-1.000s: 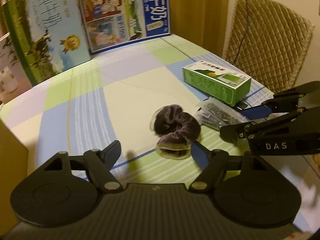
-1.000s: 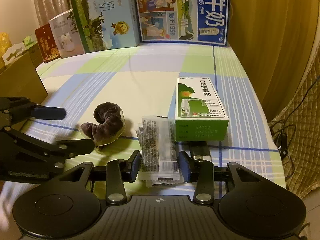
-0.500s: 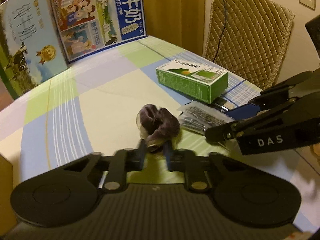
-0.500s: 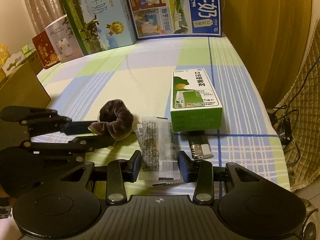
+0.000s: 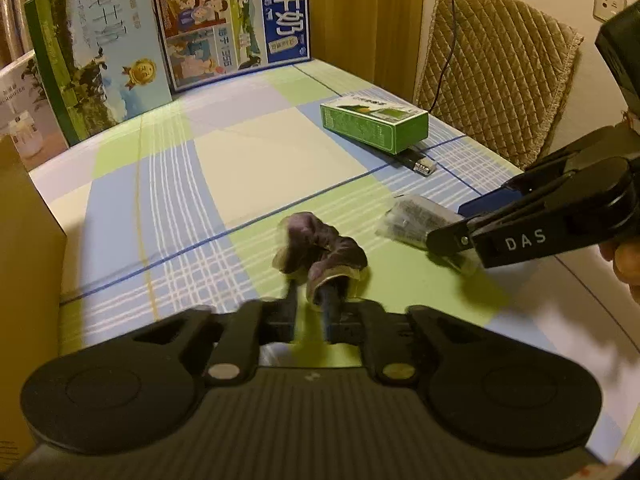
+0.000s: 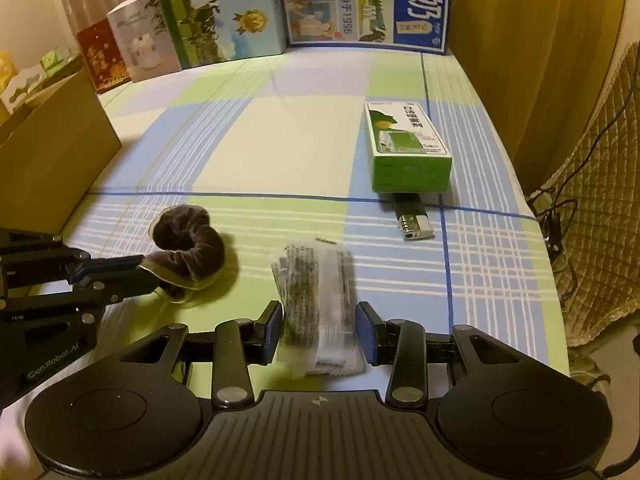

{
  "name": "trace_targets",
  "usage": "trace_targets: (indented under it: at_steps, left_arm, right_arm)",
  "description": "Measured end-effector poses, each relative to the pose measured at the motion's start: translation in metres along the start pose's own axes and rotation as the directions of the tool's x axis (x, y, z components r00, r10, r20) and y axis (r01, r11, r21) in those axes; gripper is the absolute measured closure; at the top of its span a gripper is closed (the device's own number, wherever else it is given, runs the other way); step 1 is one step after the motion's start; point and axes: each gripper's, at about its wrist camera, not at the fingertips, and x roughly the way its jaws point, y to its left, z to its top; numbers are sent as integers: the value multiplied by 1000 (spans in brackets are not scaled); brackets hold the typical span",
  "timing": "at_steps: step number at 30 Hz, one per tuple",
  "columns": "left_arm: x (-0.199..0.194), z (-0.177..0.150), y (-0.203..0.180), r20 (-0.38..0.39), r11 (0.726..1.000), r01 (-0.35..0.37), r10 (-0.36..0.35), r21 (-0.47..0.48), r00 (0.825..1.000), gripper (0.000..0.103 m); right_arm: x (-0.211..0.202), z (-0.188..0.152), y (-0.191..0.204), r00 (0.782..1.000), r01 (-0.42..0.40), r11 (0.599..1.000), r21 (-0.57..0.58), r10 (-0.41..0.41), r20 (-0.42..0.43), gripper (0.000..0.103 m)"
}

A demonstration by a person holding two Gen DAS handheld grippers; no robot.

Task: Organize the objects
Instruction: 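Grasp the brown scrunchie with the left tool while the right tool grasps the clear packet, then lift the scrunchie and clear packet and carry them over the cardboard box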

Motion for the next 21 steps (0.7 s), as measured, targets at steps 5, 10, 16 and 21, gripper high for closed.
trace_targets:
  at_steps: [5, 10, 16, 21]
  left_arm:
    - [6, -1, 0, 30, 998, -6, 5, 63, 1000, 57]
    - [17, 0, -2, 64, 989, -12, 3, 145, 998, 47]
    - [26, 6, -8, 80, 974, 53, -72, 221, 994, 53]
    - [29, 11, -9, 52, 979, 97, -108, 181, 993, 82]
  right_arm:
    - [8, -3, -7, 1000, 10, 1000, 17, -10, -7, 48]
    - [10, -1, -9, 1000, 4, 1000, 13, -4, 0, 47]
    - [11, -1, -10, 1000, -3, 1000, 11, 3, 8, 46]
    - [11, -1, -11, 1000, -12, 1000, 15, 12, 14, 47]
